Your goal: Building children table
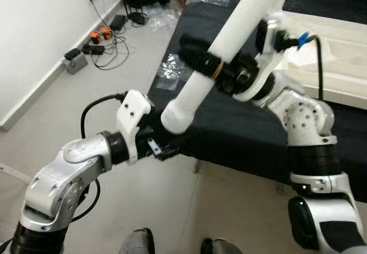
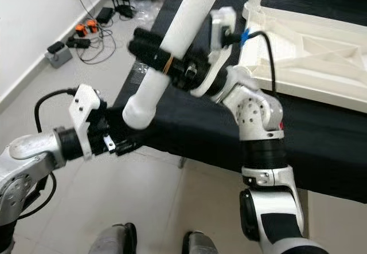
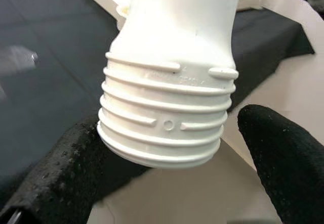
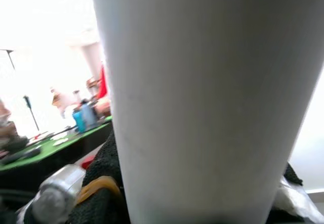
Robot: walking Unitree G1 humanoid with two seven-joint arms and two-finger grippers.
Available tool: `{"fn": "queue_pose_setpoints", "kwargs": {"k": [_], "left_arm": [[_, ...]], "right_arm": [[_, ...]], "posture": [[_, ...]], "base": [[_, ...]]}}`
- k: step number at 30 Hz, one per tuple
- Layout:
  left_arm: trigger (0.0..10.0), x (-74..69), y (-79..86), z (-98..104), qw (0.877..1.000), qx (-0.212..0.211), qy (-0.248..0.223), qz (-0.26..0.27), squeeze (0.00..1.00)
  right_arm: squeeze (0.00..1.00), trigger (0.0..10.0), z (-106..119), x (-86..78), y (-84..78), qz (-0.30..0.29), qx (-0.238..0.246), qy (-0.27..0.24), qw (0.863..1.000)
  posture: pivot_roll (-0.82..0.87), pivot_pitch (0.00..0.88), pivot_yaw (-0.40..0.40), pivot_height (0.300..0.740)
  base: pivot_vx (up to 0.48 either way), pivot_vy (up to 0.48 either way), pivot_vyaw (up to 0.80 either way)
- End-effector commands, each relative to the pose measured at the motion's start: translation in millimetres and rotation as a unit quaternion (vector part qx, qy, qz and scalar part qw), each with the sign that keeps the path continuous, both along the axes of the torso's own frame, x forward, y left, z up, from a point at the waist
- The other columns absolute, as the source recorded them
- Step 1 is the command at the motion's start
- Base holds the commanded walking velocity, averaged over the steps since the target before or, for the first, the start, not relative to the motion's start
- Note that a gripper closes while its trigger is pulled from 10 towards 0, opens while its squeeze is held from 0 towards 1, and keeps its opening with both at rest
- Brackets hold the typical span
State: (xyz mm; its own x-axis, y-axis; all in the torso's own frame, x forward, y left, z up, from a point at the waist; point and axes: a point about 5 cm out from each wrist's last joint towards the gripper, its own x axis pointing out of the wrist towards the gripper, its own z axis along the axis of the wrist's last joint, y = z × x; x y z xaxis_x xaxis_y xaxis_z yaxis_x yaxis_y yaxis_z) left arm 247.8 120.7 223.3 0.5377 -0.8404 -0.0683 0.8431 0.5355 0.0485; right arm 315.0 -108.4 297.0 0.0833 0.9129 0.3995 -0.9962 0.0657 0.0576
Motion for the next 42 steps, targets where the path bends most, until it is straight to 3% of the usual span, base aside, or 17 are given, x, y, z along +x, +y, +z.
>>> {"fn": "queue_pose_setpoints", "kwargs": {"k": [1, 10, 18, 19, 20, 21, 30, 37, 38, 39, 40, 42], "left_arm": [[10.0, -9.3, -7.5, -3.6, 0.997, 0.001, 0.023, -0.069, 0.00], [10.0, -3.8, 3.0, -2.9, 0.997, 0.011, 0.032, -0.074, 0.00], [10.0, -6.7, 4.2, -6.2, 0.994, 0.018, 0.047, -0.092, 0.00], [3.9, -7.4, 3.8, -7.2, 0.994, 0.016, 0.051, -0.098, 0.00], [3.9, -7.4, 3.8, -7.2, 0.994, 0.016, 0.051, -0.098, 0.00], [0.0, -8.5, 3.6, -8.6, 0.993, 0.016, 0.054, -0.105, 0.00], [0.0, -10.5, 5.1, -15.6, 0.990, 0.024, 0.072, -0.121, 0.00], [0.0, -5.3, 5.6, -16.8, 0.994, 0.039, 0.039, -0.093, 0.00], [0.0, 0.4, 7.0, -15.4, 0.996, 0.049, 0.017, -0.066, 0.00], [0.0, 4.3, 8.0, -14.4, 0.997, 0.055, 0.002, -0.048, 0.00], [0.0, 7.4, 9.6, -12.1, 0.998, 0.054, -0.010, -0.033, 0.00], [0.0, 12.6, 12.5, -10.3, 0.998, 0.060, -0.025, -0.009, 0.00]], "right_arm": [[0.00, 10.0, 0.2, -7.0, 9.3, 0.043, -0.002, -0.008, 0.999], [0.00, 10.0, -15.4, -14.1, 17.1, 0.097, -0.018, 0.006, 0.995], [0.00, 10.0, -26.2, -16.4, 20.5, 0.111, -0.033, 0.014, 0.993], [0.00, 10.0, -26.3, -16.7, 20.8, 0.112, -0.034, 0.013, 0.993], [0.00, 10.0, -26.3, -16.7, 20.8, 0.112, -0.034, 0.013, 0.993], [0.00, 10.0, -25.6, -16.7, 21.1, 0.111, -0.032, 0.012, 0.993], [0.00, 10.0, -14.3, -12.0, 16.7, 0.099, -0.018, -0.004, 0.995], [0.00, 10.0, -11.7, -2.6, 19.8, 0.055, -0.018, -0.002, 0.998], [0.52, 10.0, -11.2, 4.4, 21.7, 0.016, -0.020, 0.003, 1.000], [0.52, 10.0, -10.7, 9.1, 22.7, -0.010, -0.020, 0.006, 1.000], [1.00, 10.0, -9.6, 13.3, 23.0, -0.033, -0.016, 0.009, 0.999], [1.00, 10.0, -9.5, 16.6, 22.7, -0.061, -0.026, 0.004, 0.998]], "posture": [[0.10, 0.098, -0.020, 0.740], [0.10, 0.107, -0.025, 0.740], [0.10, 0.115, -0.024, 0.740], [0.10, 0.115, -0.024, 0.740], [0.10, 0.115, -0.024, 0.740], [0.10, 0.117, -0.020, 0.740], [0.10, 0.119, -0.018, 0.740], [0.10, 0.115, -0.018, 0.740], [0.10, 0.114, -0.017, 0.740], [0.10, 0.114, -0.017, 0.740], [0.10, 0.114, -0.017, 0.740], [0.09, 0.116, -0.019, 0.740]], "base": [[0.000, 0.000, 0.00], [0.000, 0.000, 0.00], [0.000, 0.000, 0.00], [0.000, 0.000, 0.00], [0.000, 0.000, 0.00], [0.000, 0.000, 0.00], [0.000, 0.000, 0.00], [0.000, 0.000, 0.00], [0.000, 0.000, 0.00], [0.000, 0.000, 0.00], [0.000, 0.000, 0.00], [0.000, 0.000, 0.00]]}}
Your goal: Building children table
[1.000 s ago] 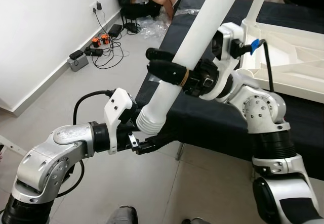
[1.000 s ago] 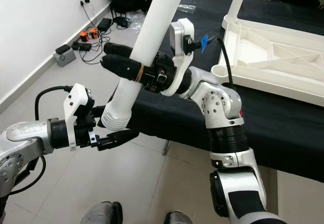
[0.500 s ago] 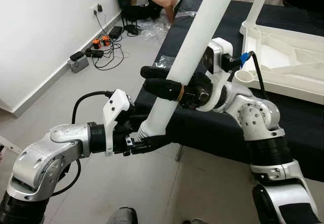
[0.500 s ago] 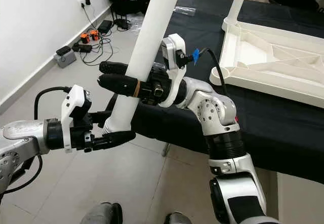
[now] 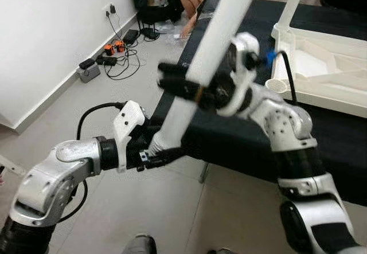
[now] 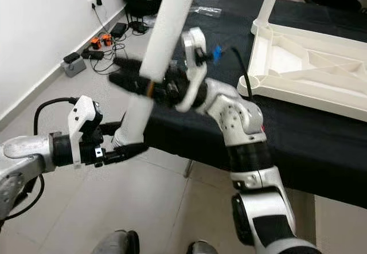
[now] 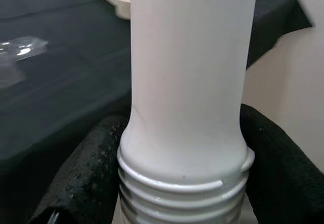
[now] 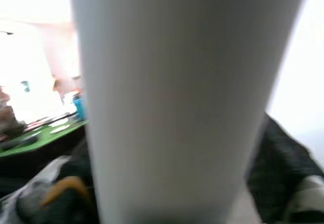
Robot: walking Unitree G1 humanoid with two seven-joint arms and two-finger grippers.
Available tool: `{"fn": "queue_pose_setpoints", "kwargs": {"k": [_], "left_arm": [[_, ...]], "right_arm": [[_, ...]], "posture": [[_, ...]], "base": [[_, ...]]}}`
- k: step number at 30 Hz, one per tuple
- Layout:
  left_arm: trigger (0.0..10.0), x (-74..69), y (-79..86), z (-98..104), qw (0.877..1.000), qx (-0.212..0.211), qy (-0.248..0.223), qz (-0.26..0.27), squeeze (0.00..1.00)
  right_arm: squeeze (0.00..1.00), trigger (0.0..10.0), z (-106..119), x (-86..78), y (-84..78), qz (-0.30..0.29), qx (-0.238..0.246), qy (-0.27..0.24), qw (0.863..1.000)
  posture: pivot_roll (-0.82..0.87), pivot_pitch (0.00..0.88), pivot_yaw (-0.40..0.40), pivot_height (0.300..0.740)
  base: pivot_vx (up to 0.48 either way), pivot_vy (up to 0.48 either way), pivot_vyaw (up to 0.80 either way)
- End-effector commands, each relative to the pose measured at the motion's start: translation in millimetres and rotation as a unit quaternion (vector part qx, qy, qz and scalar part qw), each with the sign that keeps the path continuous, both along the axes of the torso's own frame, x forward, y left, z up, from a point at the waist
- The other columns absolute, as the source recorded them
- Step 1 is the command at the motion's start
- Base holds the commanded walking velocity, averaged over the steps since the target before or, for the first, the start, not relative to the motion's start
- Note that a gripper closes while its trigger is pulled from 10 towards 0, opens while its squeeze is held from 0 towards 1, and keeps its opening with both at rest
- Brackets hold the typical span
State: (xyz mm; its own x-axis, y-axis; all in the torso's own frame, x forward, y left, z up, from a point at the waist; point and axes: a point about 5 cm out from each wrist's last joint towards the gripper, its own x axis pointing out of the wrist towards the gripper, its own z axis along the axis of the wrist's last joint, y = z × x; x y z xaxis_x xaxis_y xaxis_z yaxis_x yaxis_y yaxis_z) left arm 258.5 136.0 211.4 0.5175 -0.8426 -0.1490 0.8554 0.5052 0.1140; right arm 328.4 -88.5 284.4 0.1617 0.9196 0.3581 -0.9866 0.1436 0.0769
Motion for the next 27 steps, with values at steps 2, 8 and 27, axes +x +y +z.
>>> {"fn": "queue_pose_setpoints", "kwargs": {"k": [2, 8, 27], "left_arm": [[0.0, 5.0, -0.8, 2.6, 0.999, 0.010, -0.027, 0.017, 0.00], [0.0, 33.5, 23.9, 5.2, 0.978, 0.077, -0.108, 0.162, 0.00], [0.0, 58.8, 38.2, 12.7, 0.935, 0.140, -0.187, 0.268, 0.00]], "right_arm": [[1.00, 10.0, 3.0, 4.7, 2.5, -0.038, -0.015, -0.013, 0.999], [0.00, 10.0, 1.6, 14.9, 5.2, -0.139, -0.054, 0.011, 0.989], [0.00, 10.0, 6.4, 27.0, 16.3, -0.253, -0.014, 0.108, 0.961]], "posture": [[0.09, 0.116, -0.019, 0.740], [0.09, 0.121, -0.023, 0.740], [0.08, 0.127, -0.023, 0.740]], "base": [[0.000, 0.000, 0.00], [0.000, 0.000, 0.00], [0.000, 0.000, 0.00]]}}
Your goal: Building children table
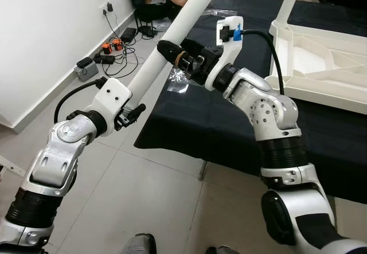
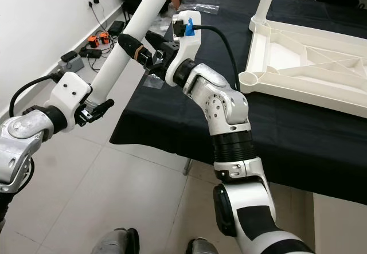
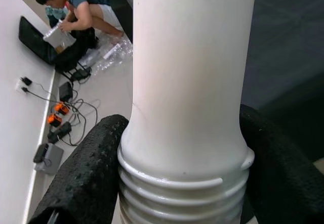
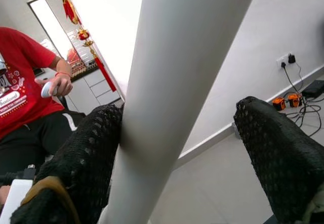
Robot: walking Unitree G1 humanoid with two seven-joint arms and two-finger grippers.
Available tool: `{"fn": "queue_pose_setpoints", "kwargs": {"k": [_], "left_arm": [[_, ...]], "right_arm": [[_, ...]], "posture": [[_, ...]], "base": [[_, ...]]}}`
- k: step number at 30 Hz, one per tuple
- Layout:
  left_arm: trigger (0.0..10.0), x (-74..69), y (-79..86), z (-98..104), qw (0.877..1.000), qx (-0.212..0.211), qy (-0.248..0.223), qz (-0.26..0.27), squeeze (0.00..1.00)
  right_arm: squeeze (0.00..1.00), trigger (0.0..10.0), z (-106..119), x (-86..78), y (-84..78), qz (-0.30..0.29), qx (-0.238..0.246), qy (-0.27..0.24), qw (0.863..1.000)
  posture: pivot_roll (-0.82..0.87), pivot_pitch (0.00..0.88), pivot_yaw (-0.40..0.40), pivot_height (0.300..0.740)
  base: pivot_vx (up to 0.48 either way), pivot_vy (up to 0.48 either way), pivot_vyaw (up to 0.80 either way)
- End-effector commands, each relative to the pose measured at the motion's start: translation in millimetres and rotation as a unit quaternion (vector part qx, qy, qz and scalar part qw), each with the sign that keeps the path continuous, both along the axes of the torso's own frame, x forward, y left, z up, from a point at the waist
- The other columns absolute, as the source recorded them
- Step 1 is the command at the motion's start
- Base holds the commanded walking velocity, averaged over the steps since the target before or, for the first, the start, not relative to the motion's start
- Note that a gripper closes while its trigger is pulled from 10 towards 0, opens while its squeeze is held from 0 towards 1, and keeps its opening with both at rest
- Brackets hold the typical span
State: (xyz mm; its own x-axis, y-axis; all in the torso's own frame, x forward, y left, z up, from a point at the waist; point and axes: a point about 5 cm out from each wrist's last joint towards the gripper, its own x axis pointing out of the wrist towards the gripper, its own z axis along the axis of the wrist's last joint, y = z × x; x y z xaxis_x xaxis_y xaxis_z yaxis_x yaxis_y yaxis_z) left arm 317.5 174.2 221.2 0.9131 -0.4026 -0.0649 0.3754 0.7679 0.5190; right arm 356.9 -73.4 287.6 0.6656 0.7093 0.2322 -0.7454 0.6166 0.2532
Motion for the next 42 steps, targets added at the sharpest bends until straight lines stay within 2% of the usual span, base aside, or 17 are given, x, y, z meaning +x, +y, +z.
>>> {"fn": "queue_pose_setpoints", "kwargs": {"k": [1, 3, 6, 11, 12, 15, 17, 20, 21, 22, 25, 33, 35, 37, 42], "left_arm": [[0.0, 3.5, -1.0, 4.8, 0.999, 0.021, -0.029, 0.005, 0.00], [0.0, 3.5, -1.0, 4.8, 0.999, 0.021, -0.029, 0.005, 0.00], [0.0, 11.7, -5.8, 6.3, 0.998, 0.029, -0.049, 0.007, 0.00], [0.0, 16.0, -8.9, 7.3, 0.998, 0.034, -0.057, 0.005, 0.00], [0.0, 21.1, -12.0, 8.7, 0.997, 0.033, -0.065, 0.007, 0.00], [0.0, 21.1, -12.0, 8.7, 0.997, 0.033, -0.065, 0.007, 0.00], [0.0, 30.7, -21.6, 10.7, 0.996, 0.033, -0.078, 0.011, 0.00], [0.0, 30.7, -21.6, 10.7, 0.996, 0.033, -0.078, 0.011, 0.00], [0.0, 34.6, -32.3, 12.9, 0.996, 0.026, -0.087, 0.008, 0.00], [0.0, 34.6, -32.3, 12.9, 0.996, 0.026, -0.087, 0.008, 0.00], [0.0, 38.7, -55.2, 15.6, 0.995, 0.010, -0.097, -0.009, 0.00], [0.0, 39.6, -61.4, 16.0, 0.994, 0.012, -0.104, -0.017, 0.00], [0.0, 39.2, -65.4, 15.3, 0.994, 0.009, -0.103, -0.023, 0.00], [0.0, 36.8, -77.6, 11.2, 0.994, 0.001, -0.101, -0.039, 0.00], [0.0, 35.4, -88.2, 7.6, 0.994, -0.007, -0.101, -0.049, 0.00]], "right_arm": [[0.00, 10.0, 2.2, -3.2, 6.6, 0.004, 0.024, 0.012, 1.000], [0.00, 10.0, 2.2, -3.2, 6.6, 0.004, 0.024, 0.012, 1.000], [0.00, 10.0, -0.4, -5.2, 18.0, -0.007, 0.058, 0.031, 0.998], [0.00, 10.0, -1.4, -5.4, 24.0, -0.017, 0.072, 0.038, 0.997], [0.00, 10.0, -1.0, -5.1, 29.1, -0.034, 0.085, 0.043, 0.995], [0.00, 10.0, -1.0, -5.1, 29.1, -0.034, 0.085, 0.043, 0.995], [0.00, 10.0, 1.6, -3.4, 33.9, -0.065, 0.114, 0.048, 0.990], [0.00, 10.0, 1.6, -3.4, 33.9, -0.065, 0.114, 0.048, 0.990], [0.00, 10.0, 1.0, -0.4, 33.6, -0.094, 0.111, 0.044, 0.988], [0.00, 10.0, 1.0, -0.4, 33.6, -0.094, 0.111, 0.044, 0.988], [0.00, 10.0, -3.5, 4.9, 35.0, -0.141, 0.092, 0.032, 0.985], [0.00, 10.0, -5.0, 6.6, 35.7, -0.158, 0.086, 0.031, 0.983], [0.00, 10.0, -5.4, 7.2, 35.9, -0.165, 0.084, 0.029, 0.982], [0.00, 10.0, -5.9, 10.2, 34.6, -0.188, 0.077, 0.024, 0.979], [0.00, 10.0, -4.3, 12.6, 33.9, -0.206, 0.084, 0.021, 0.975]], "posture": [[0.08, 0.127, -0.023, 0.740], [0.08, 0.127, -0.023, 0.740], [0.08, 0.125, -0.024, 0.740], [0.08, 0.124, -0.025, 0.740], [0.08, 0.121, -0.024, 0.740], [0.08, 0.121, -0.024, 0.740], [0.08, 0.121, -0.025, 0.740], [0.08, 0.121, -0.025, 0.740], [0.08, 0.118, -0.027, 0.740], [0.08, 0.118, -0.027, 0.740], [0.08, 0.116, -0.025, 0.740], [0.08, 0.114, -0.027, 0.740], [0.08, 0.114, -0.027, 0.740], [0.08, 0.116, -0.028, 0.740], [0.08, 0.114, -0.027, 0.740]], "base": [[0.000, 0.000, 0.00], [0.000, 0.000, 0.00], [0.000, 0.000, 0.00], [0.000, 0.000, 0.00], [0.000, 0.000, 0.00], [0.000, 0.000, 0.00], [0.000, 0.000, 0.00], [0.000, 0.000, 0.00], [0.000, 0.000, 0.00], [0.000, 0.000, 0.00], [0.000, 0.000, 0.00], [0.000, 0.000, 0.00], [0.000, 0.000, 0.00], [0.000, 0.000, 0.00], [0.000, 0.000, 0.00]]}}
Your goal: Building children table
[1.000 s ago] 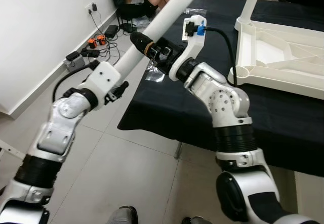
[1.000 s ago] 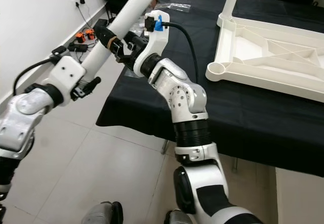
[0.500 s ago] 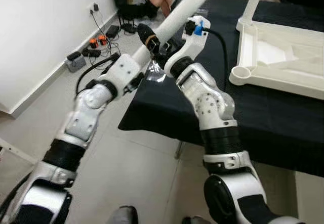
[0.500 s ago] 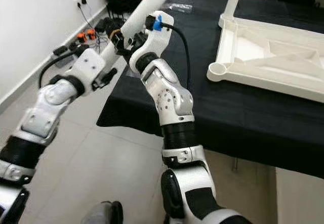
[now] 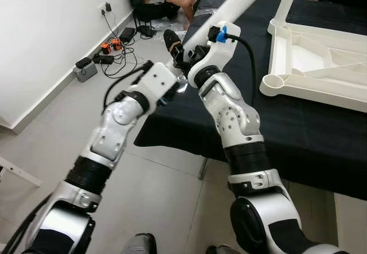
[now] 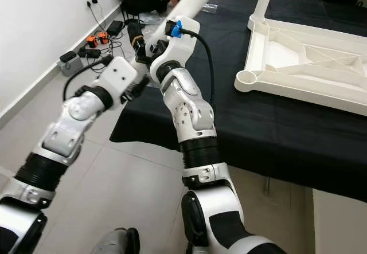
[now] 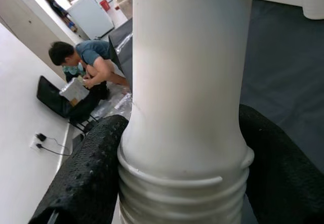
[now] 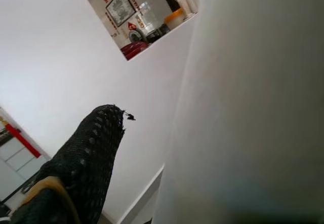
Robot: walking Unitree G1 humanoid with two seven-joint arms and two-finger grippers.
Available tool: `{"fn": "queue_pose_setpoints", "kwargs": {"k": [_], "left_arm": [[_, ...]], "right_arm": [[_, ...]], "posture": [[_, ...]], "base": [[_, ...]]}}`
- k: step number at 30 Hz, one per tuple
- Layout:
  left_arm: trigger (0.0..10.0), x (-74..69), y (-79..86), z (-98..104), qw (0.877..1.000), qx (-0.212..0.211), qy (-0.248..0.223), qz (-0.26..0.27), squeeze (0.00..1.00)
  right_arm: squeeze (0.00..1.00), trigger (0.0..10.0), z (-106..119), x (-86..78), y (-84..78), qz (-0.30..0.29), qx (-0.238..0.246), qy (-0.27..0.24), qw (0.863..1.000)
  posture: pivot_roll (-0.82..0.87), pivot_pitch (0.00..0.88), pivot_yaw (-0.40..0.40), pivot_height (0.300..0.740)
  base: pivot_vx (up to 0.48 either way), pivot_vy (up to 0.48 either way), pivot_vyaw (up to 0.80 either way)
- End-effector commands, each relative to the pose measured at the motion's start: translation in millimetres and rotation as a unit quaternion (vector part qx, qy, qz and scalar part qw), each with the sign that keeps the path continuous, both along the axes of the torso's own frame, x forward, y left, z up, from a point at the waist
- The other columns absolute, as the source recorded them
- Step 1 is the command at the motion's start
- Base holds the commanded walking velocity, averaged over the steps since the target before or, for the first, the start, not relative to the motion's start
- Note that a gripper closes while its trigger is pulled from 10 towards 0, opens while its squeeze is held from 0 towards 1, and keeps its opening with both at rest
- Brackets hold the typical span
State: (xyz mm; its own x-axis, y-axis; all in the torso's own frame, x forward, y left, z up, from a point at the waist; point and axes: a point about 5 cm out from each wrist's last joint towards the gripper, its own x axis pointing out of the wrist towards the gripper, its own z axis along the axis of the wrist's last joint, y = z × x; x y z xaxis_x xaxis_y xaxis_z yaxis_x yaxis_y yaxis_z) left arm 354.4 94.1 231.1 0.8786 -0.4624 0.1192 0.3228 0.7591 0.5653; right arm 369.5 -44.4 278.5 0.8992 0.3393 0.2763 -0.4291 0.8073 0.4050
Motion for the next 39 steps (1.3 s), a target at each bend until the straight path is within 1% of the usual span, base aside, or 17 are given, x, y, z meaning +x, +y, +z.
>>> {"fn": "queue_pose_setpoints", "kwargs": {"k": [1, 3, 5, 7, 9, 14, 18, 19, 21, 22, 30, 33, 37, 38, 39], "left_arm": [[0.0, -1.5, -8.1, -2.3, 1.000, 0.008, -0.006, -0.015, 0.00], [0.0, -0.5, -11.8, -2.7, 1.000, 0.005, -0.007, -0.016, 0.00], [0.0, -0.5, -11.8, -2.7, 1.000, 0.005, -0.007, -0.016, 0.00], [0.0, 0.0, -18.0, -1.8, 1.000, 0.001, -0.011, -0.020, 0.00], [0.0, 0.0, -20.0, -1.4, 1.000, 0.001, -0.013, -0.022, 0.00], [0.0, 0.0, -21.5, -1.2, 1.000, 0.001, -0.015, -0.025, 0.00], [0.0, -0.4, -22.2, -1.5, 0.999, 0.003, -0.017, -0.027, 0.00], [0.0, -0.6, -22.6, -1.7, 0.999, 0.003, -0.017, -0.028, 0.00], [0.0, -0.6, -22.6, -1.7, 0.999, 0.003, -0.017, -0.028, 0.00], [0.0, -0.8, -22.9, -1.6, 0.999, 0.004, -0.018, -0.028, 0.00], [0.0, -1.0, -23.1, -1.3, 0.999, 0.006, -0.022, -0.030, 0.00], [0.0, -0.9, -17.1, -3.7, 0.999, 0.019, -0.024, -0.031, 0.00], [0.0, -0.9, -13.5, -5.7, 0.999, 0.025, -0.022, -0.030, 0.00], [0.6, -1.0, -12.0, -6.7, 0.999, 0.027, -0.020, -0.030, 0.00], [0.0, -1.1, -10.7, -7.1, 0.999, 0.027, -0.019, -0.030, 0.00]], "right_arm": [[0.00, 10.0, 4.8, 0.0, 4.9, -0.002, 0.001, -0.006, 1.000], [0.00, 10.0, 6.9, 1.0, 5.8, -0.011, 0.007, -0.009, 1.000], [0.00, 10.0, 6.9, 1.0, 5.8, -0.011, 0.007, -0.009, 1.000], [0.00, 10.0, 9.6, 2.4, 7.2, -0.023, 0.007, -0.013, 1.000], [0.00, 10.0, 10.2, 2.9, 7.7, -0.026, 0.008, -0.014, 1.000], [0.00, 10.0, 9.4, 3.7, 8.0, -0.029, 0.011, -0.011, 0.999], [0.00, 10.0, 9.4, 5.9, 5.2, -0.041, 0.014, -0.009, 0.999], [0.00, 6.0, 9.4, 6.4, 4.9, -0.042, 0.015, -0.009, 0.999], [0.00, 6.0, 9.4, 6.4, 4.9, -0.042, 0.015, -0.009, 0.999], [0.00, 0.0, 9.9, 6.6, 4.5, -0.043, 0.018, -0.010, 0.999], [0.00, 0.0, 9.8, 7.5, 4.1, -0.047, 0.020, -0.007, 0.999], [0.00, 0.0, 7.7, 9.5, 4.3, -0.045, 0.021, 0.002, 0.999], [0.00, 0.0, 6.3, 10.1, 4.3, -0.043, 0.019, 0.006, 0.999], [0.00, 0.0, 6.0, 10.4, 4.1, -0.045, 0.020, 0.006, 0.999], [0.00, 6.1, 5.3, 10.8, 4.4, -0.044, 0.014, 0.007, 0.999]], "posture": [[0.08, 0.114, -0.027, 0.740], [0.08, 0.115, -0.026, 0.740], [0.08, 0.115, -0.026, 0.740], [0.08, 0.114, -0.026, 0.740], [0.08, 0.116, -0.026, 0.740], [0.08, 0.116, -0.026, 0.740], [0.08, 0.116, -0.026, 0.740], [0.08, 0.116, -0.026, 0.740], [0.08, 0.116, -0.026, 0.740], [0.08, 0.118, -0.026, 0.740], [0.08, 0.119, -0.026, 0.740], [0.08, 0.120, -0.024, 0.740], [0.08, 0.120, -0.024, 0.740], [0.08, 0.120, -0.024, 0.740], [0.08, 0.120, -0.024, 0.740]], "base": [[0.000, 0.000, 0.00], [0.000, 0.000, 0.00], [0.000, 0.000, 0.00], [0.000, 0.000, 0.00], [0.000, 0.000, 0.00], [0.000, 0.000, 0.00], [0.000, 0.000, 0.00], [0.000, 0.000, 0.00], [0.000, 0.000, 0.00], [0.000, 0.000, 0.00], [0.000, 0.000, 0.00], [0.000, 0.000, 0.00], [0.000, 0.000, 0.00], [0.000, 0.000, 0.00], [0.000, 0.000, 0.00]]}}
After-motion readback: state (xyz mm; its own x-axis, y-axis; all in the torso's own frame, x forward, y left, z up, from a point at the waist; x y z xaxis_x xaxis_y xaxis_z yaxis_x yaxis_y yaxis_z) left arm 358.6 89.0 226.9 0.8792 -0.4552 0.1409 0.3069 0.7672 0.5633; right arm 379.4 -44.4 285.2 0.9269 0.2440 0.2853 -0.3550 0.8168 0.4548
